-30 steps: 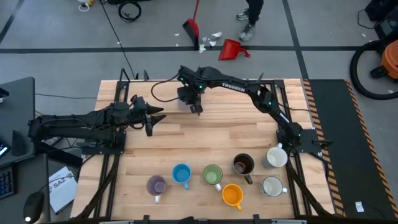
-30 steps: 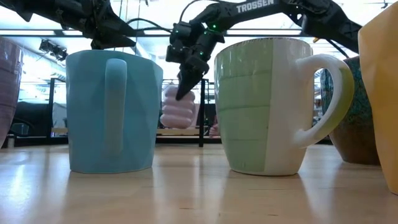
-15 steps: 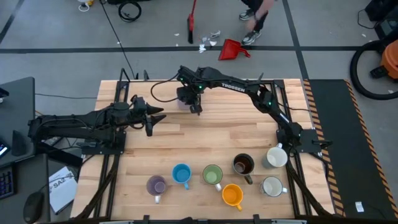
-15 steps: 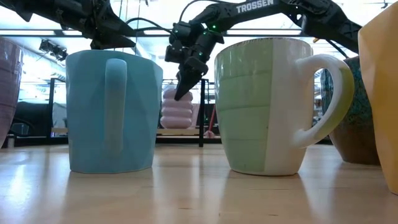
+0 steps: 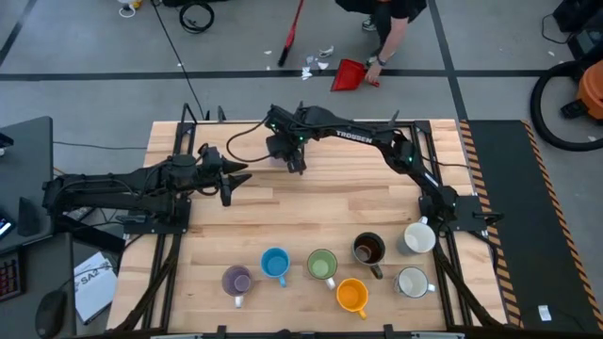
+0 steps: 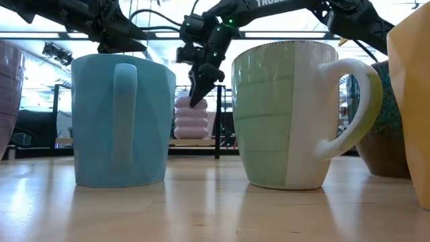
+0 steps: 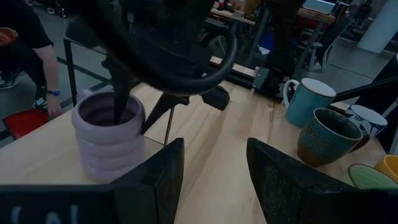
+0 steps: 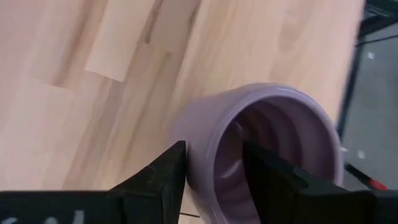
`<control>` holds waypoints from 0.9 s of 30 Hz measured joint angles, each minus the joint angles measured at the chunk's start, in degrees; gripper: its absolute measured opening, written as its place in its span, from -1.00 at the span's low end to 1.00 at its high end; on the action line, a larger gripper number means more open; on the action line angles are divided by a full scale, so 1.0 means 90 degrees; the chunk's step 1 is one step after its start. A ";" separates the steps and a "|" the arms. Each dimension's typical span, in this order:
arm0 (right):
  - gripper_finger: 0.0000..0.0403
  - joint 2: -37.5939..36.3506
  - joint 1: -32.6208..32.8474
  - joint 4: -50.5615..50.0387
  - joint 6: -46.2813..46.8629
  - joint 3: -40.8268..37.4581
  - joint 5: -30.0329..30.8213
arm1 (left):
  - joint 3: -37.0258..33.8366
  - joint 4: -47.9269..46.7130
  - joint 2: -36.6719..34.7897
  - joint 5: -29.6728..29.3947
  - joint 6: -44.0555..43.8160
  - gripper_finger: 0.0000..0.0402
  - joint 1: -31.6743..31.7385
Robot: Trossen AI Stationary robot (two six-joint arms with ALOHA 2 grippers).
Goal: Place coffee mugs
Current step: Put the violet mug on the shelf
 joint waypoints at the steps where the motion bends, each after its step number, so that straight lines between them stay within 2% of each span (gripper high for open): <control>1: -0.18 -0.0001 0.0006 0.0000 -0.0013 0.0000 0.0115 | 0.0000 -0.0002 0.0000 0.0000 -0.0001 -0.10 -0.0001; 10: -0.18 -0.0047 0.0093 0.0106 0.0147 0.0000 0.0049 | 0.0000 -0.0086 0.0000 0.0002 -0.0046 -0.10 -0.0002; 20: -0.18 -0.0047 0.0123 0.0410 0.1646 0.0000 -0.0108 | 0.0000 -0.0085 0.0000 0.0040 -0.0128 -0.10 0.0000; 24: -0.18 -0.0048 0.0116 0.0429 0.1691 0.0000 -0.0167 | 0.0000 -0.0085 0.0000 0.0097 -0.0123 -0.10 -0.0002; 27: -0.18 -0.0049 0.0116 0.0455 0.1601 0.0000 0.0078 | 0.0000 -0.0085 0.0000 0.0097 -0.0119 -0.10 -0.0002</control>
